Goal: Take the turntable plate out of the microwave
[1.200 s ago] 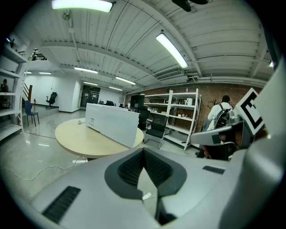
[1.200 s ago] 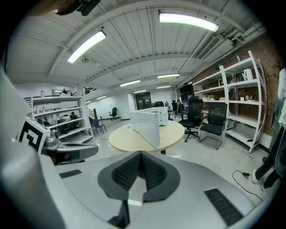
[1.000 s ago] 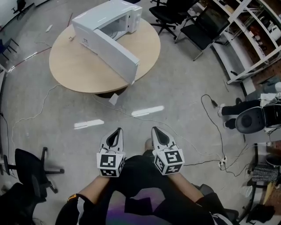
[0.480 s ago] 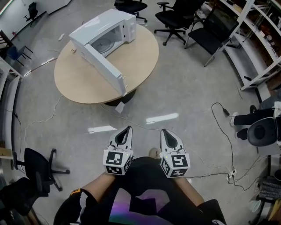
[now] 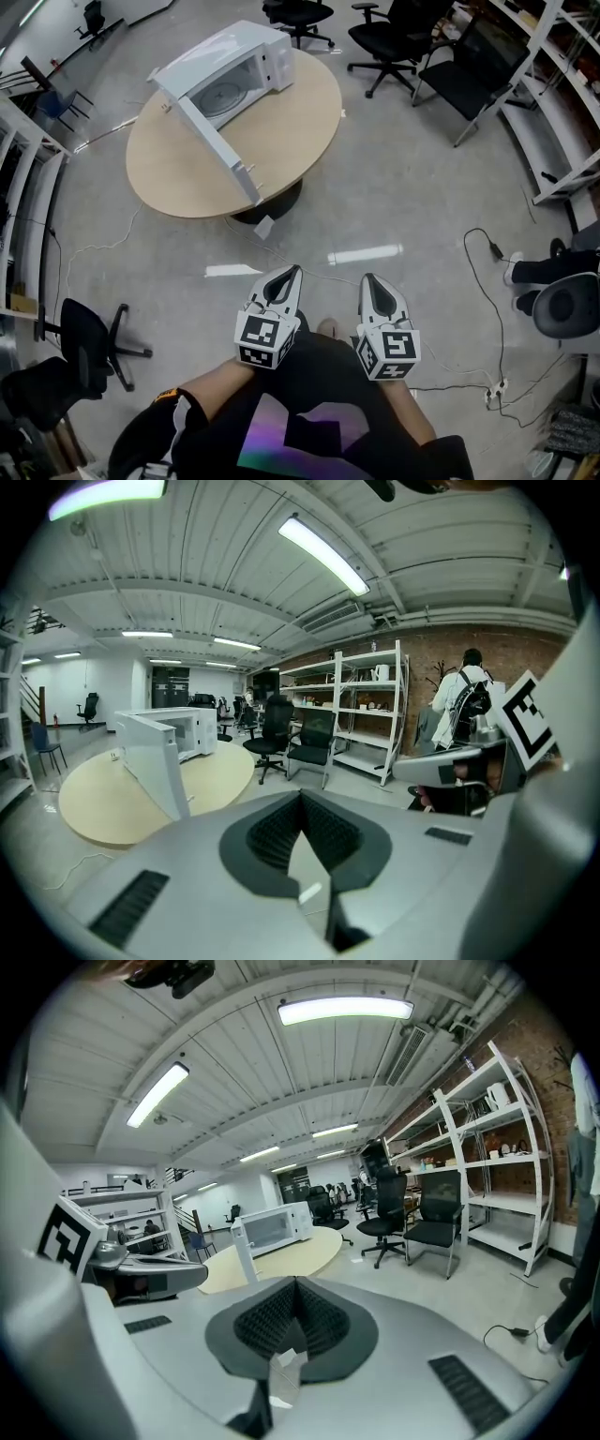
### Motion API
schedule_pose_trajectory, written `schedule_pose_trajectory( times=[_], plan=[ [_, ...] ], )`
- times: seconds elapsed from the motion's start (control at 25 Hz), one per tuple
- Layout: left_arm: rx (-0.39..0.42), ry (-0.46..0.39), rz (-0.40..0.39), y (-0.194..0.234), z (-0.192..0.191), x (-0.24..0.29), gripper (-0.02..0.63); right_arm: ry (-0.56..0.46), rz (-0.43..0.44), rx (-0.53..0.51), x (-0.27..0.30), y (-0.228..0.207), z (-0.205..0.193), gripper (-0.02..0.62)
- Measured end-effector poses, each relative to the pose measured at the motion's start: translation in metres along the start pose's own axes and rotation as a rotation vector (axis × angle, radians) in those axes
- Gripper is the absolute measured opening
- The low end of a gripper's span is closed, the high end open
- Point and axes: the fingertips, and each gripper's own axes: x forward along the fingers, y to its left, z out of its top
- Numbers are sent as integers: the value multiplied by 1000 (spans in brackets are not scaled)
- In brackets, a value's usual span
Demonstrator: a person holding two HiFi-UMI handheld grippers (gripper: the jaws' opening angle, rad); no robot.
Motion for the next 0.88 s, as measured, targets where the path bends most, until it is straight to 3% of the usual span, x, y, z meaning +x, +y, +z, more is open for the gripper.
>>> schedule_pose_trajectory(
  times=[0.36, 0.6, 0.88],
  plan=[
    [13, -7, -62, -11, 14, 52, 46, 27, -25, -12, 20, -28, 5, 15],
    [-27, -11, -87, 10, 30, 111, 46, 50, -58, -43, 65, -59, 29, 15],
    [-36, -25, -95, 55, 68, 192, 46, 85, -51, -58, 156, -89, 66, 15]
  ],
)
